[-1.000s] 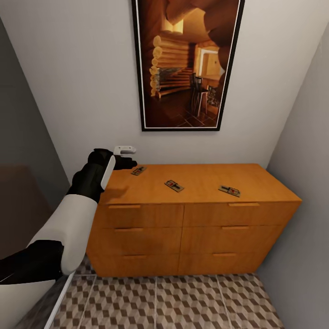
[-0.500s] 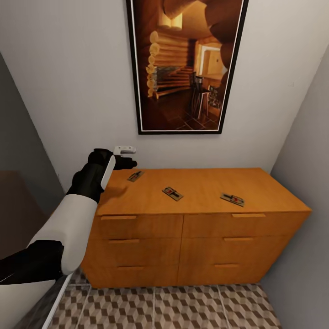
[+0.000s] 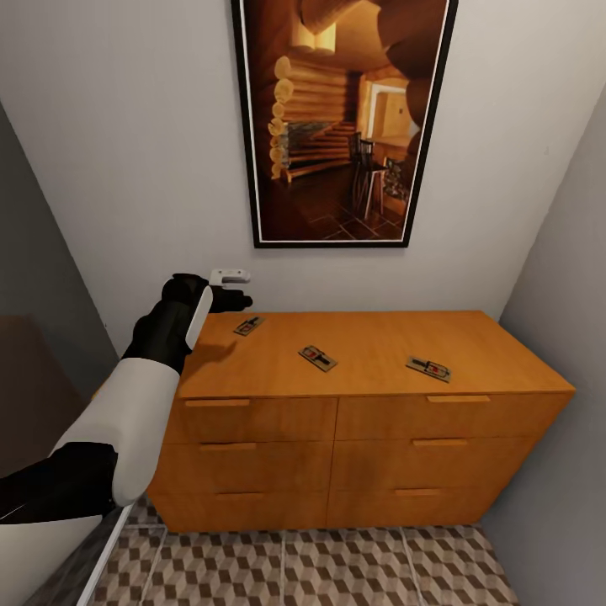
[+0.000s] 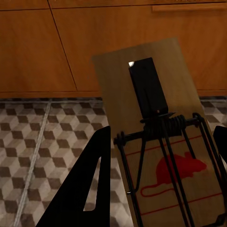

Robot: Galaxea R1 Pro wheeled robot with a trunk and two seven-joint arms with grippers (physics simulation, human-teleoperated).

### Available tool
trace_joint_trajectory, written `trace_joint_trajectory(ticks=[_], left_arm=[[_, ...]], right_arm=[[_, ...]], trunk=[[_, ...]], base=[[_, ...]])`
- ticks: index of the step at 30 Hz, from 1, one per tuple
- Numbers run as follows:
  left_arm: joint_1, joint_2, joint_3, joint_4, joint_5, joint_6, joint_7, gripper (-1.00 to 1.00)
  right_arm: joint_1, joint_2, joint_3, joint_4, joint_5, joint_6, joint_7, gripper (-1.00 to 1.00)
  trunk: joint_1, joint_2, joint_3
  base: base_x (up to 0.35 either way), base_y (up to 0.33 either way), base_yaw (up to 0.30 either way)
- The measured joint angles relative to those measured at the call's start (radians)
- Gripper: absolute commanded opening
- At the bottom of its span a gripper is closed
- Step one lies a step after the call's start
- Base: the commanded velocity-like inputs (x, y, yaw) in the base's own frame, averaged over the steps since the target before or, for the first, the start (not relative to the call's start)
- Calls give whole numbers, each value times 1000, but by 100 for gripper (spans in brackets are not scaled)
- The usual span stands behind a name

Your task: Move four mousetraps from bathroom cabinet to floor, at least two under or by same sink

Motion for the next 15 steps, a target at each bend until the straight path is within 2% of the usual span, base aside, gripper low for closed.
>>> trace_joint_trajectory(ticks=[15], left_arm=[[0,1,-12,3,0,0,-1,100]], right_arm=[[0,0,0,0,-1,0,0,-100]], trunk=[[0,0,0]], base=[[0,0,0]])
